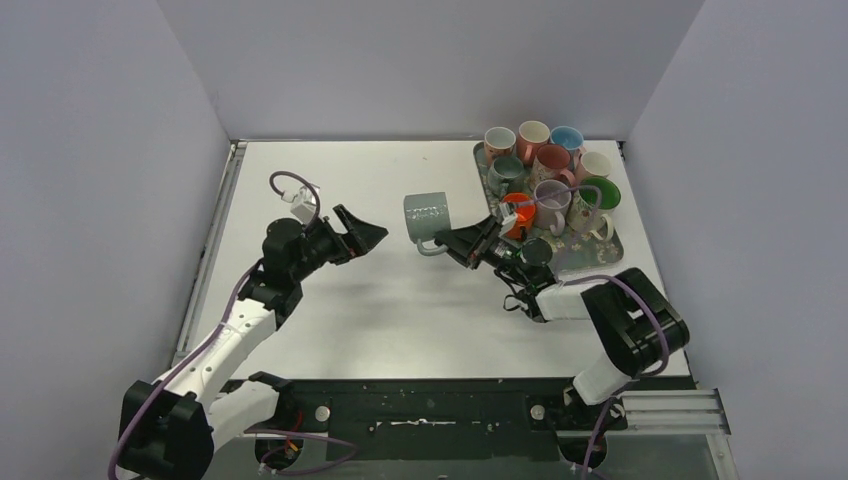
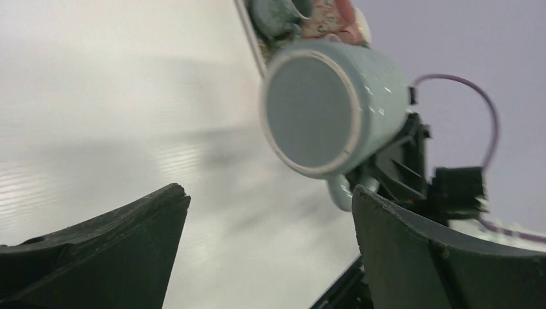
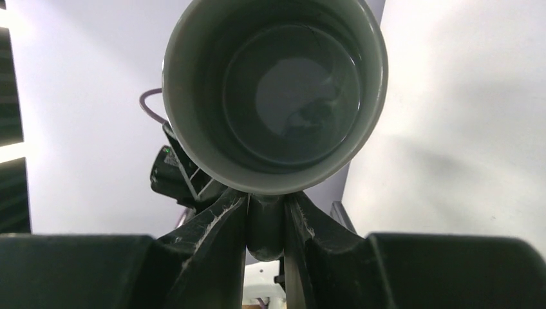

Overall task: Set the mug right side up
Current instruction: Turn over the cup at the corner of the board, then place the cup on the tray.

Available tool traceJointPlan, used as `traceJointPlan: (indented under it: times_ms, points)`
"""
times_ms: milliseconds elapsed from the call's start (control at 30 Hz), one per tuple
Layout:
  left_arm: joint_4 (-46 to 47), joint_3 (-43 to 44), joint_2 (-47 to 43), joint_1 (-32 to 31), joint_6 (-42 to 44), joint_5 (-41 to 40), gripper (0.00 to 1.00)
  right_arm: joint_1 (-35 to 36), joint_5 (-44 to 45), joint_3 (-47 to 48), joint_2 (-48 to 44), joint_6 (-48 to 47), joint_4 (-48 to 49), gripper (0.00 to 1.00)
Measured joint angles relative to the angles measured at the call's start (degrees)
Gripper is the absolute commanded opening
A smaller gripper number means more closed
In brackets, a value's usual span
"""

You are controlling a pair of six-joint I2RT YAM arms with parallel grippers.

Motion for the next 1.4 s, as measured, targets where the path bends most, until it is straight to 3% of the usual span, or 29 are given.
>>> traceJointPlan:
  times_ms: [167,400,533,1000,1400]
  points:
    - [-11.72,4.90,0.04,0.15,10.75,-8.13,0.97,-2.84,-0.79,-5.86,-12.24,-5.14,-11.41,0.00]
    - [-20.90,7.23,0.85,0.87,20.55,-16.96,0.97,-5.11,2.49,-6.03,-33.24,-19.08,-44.61,0.00]
    - [-22.36,7.21,1.38,1.36,23.32,-19.34,0.97,-6.58,5.55,-3.76,-40.72,-25.42,-60.06,0.00]
    - [-23.91,7.21,1.79,2.25,29.18,-20.70,0.97,-12.55,23.74,5.18,-44.54,-38.56,-94.31,0.00]
    - [-23.87,6.93,1.33,2.25,30.64,-20.63,0.97,-13.64,39.56,9.22,-37.22,-46.64,-97.98,0.00]
